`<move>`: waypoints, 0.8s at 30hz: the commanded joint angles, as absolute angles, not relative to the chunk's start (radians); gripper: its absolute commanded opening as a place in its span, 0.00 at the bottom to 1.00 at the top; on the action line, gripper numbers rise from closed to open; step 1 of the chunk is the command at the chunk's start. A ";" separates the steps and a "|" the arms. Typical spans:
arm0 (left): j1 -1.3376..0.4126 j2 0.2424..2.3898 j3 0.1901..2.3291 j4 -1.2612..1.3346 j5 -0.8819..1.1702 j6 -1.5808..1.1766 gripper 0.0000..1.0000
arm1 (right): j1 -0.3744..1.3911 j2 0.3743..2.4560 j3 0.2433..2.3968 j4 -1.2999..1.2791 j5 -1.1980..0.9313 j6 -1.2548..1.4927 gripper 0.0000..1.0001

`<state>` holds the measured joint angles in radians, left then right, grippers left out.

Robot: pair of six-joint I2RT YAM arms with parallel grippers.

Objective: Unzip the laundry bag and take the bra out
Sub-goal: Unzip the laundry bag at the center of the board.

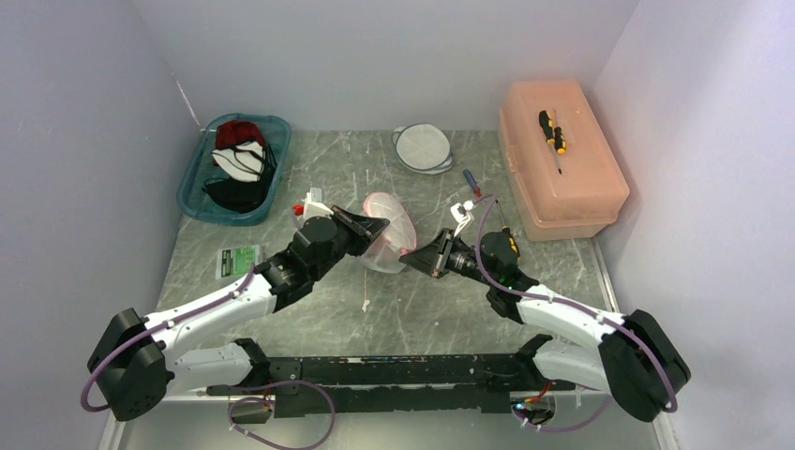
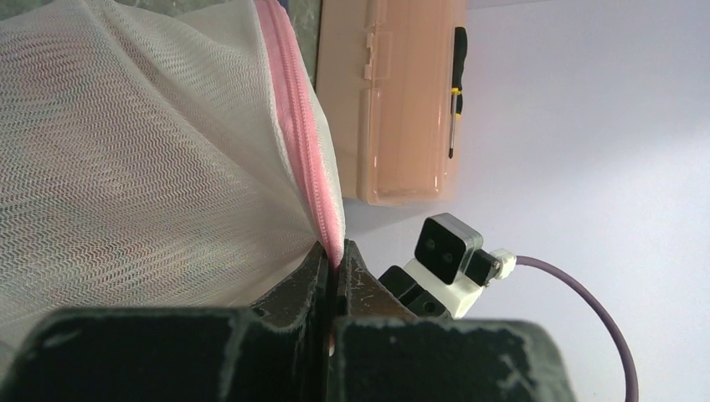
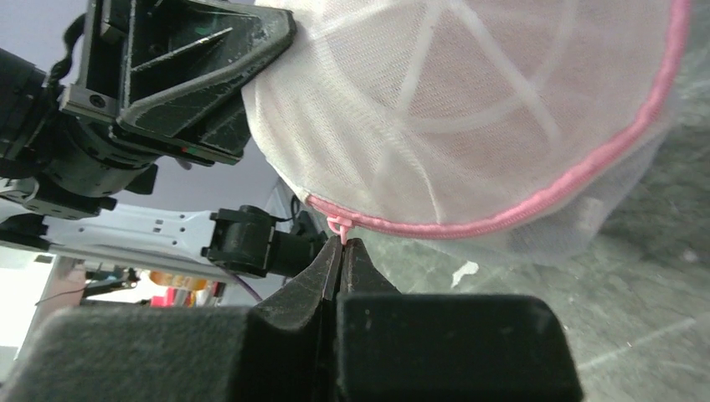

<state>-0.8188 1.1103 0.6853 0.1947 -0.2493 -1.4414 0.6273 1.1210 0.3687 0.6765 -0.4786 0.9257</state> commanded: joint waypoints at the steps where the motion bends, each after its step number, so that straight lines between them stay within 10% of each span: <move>1: -0.822 1.087 0.710 0.238 -0.230 -1.413 0.03 | 0.629 1.027 0.419 0.411 -0.356 0.786 0.00; 24: -0.615 1.536 0.926 0.430 0.717 -0.928 0.03 | 0.640 0.605 0.340 -0.143 -0.075 0.489 0.00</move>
